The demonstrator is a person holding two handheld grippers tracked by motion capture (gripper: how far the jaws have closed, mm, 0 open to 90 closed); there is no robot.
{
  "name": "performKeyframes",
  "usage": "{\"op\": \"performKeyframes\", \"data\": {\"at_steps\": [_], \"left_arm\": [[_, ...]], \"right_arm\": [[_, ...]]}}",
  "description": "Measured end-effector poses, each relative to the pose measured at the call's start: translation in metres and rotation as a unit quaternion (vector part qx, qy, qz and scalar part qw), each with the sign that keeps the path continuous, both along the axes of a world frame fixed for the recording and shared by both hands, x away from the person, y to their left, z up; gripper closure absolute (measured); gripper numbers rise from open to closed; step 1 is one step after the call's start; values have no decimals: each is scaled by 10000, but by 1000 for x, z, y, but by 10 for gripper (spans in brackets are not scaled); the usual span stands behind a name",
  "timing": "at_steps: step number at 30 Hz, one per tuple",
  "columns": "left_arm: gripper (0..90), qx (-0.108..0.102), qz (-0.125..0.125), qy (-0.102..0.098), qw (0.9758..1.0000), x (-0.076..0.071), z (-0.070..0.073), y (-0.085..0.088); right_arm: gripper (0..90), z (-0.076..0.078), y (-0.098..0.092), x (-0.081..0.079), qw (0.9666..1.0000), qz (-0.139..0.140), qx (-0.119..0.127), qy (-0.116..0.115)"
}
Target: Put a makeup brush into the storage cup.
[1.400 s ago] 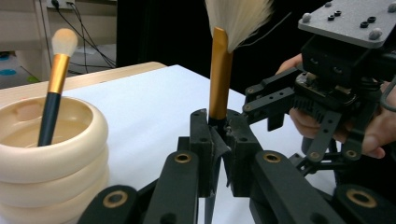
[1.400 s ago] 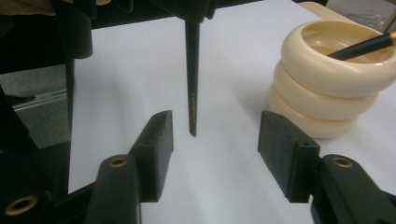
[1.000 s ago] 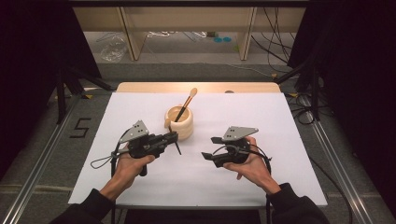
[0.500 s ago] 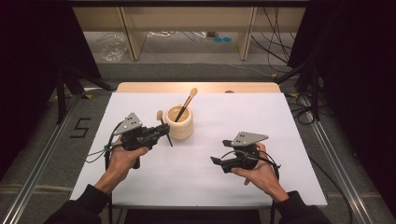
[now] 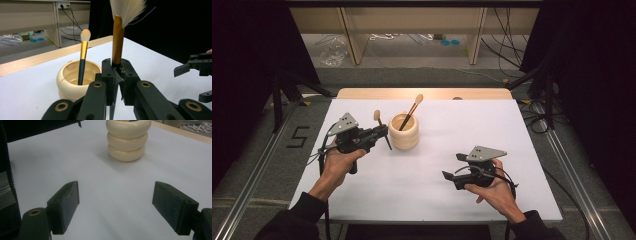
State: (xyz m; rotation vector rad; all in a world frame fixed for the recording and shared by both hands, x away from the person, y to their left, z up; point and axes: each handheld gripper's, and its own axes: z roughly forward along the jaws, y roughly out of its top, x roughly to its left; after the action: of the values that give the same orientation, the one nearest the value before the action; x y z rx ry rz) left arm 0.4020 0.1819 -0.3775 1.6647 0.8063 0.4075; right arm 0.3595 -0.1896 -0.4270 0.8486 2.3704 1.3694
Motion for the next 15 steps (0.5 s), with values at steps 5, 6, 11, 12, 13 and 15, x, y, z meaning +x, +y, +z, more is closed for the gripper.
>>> {"op": "performKeyframes", "data": {"at_steps": [5, 6, 11, 12, 13, 15], "left_arm": [[832, -45, 17, 43, 10000, 2, 1, -2], [832, -35, 21, 42, 10000, 2, 1, -2], [832, -41, 22, 38, 10000, 6, 2, -3], [832, -66, 29, 62, 10000, 6, 2, -3], [832, -7, 0, 18, 10000, 7, 2, -2], [832, -36, 33, 57, 10000, 7, 2, -3]], "right_arm": [[224, -1, -4, -3, 10000, -81, 17, -17], [223, -1, -5, -4, 10000, -79, 37, -13], [223, -2, -8, -7, 9999, -103, 29, 20], [223, -2, -8, -7, 9999, -112, 35, 16], [223, -2, -8, -8, 9999, -116, 47, 41], [223, -3, -10, -9, 9999, -141, 28, 6]]}}
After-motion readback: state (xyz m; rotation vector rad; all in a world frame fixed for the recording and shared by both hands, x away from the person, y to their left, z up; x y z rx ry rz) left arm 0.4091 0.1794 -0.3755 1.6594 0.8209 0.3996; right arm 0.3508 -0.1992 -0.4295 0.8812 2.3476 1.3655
